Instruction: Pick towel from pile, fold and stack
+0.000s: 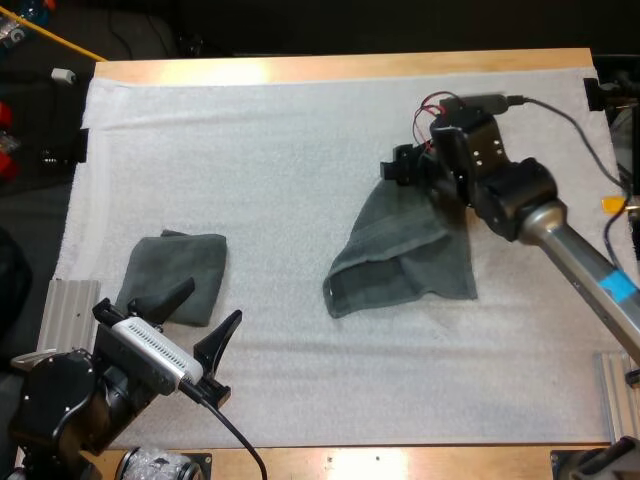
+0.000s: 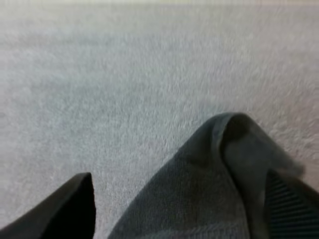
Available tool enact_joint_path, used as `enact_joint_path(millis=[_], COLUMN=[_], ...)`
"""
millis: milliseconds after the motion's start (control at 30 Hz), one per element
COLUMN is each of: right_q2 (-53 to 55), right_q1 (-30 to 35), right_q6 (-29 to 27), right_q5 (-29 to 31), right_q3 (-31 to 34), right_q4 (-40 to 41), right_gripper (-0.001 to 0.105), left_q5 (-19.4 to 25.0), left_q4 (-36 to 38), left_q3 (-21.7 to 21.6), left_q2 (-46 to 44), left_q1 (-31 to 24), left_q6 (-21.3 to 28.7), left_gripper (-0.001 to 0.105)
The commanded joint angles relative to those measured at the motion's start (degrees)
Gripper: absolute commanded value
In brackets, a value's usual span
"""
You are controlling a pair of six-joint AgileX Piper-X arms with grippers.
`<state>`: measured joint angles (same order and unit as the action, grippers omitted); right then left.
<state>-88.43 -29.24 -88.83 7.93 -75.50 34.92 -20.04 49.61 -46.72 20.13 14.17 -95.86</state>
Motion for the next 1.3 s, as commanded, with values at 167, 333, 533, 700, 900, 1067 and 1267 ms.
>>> enact_joint_path(millis=[167, 333, 533, 700, 900, 1067, 1267], right_q2=[8.2, 16.3, 23.7, 27.7, 30.7, 30.7, 28.3], right_q1=[0.3, 0.3, 0.3, 0.3, 0.3, 0.3, 0.8], right_q6=[-0.5, -0.5, 0.3, 0.3, 1.4, 3.9, 9.3], right_q5=[0.5, 0.5, 0.5, 0.8, 3.0, 3.0, -0.5], right_q3=[-0.8, -0.8, -0.8, -0.8, 4.6, 14.3, 27.2], right_q4=[6.6, 14.2, 25.6, 35.3, 36.6, 30.6, 17.3], right_gripper=[0.059, 0.059, 0.059, 0.059, 0.059, 0.059, 0.059], left_q5=[-0.4, -0.4, -0.4, -0.4, -0.4, -0.4, -0.4], left_q4=[-0.7, -0.7, -0.7, -0.4, -0.2, 0.9, 8.3], left_q3=[-0.5, -0.5, -0.5, -0.5, -0.5, -0.5, -0.5], left_q2=[0.0, 0.0, 0.0, 0.0, 0.0, 0.0, 0.0], left_q1=[0.3, 0.3, 0.3, 0.3, 0.3, 0.3, 0.3], left_q6=[-0.7, -0.7, -0.7, -2.5, -2.8, -2.8, -2.8], left_gripper=[0.059, 0.059, 0.059, 0.059, 0.059, 0.059, 0.059])
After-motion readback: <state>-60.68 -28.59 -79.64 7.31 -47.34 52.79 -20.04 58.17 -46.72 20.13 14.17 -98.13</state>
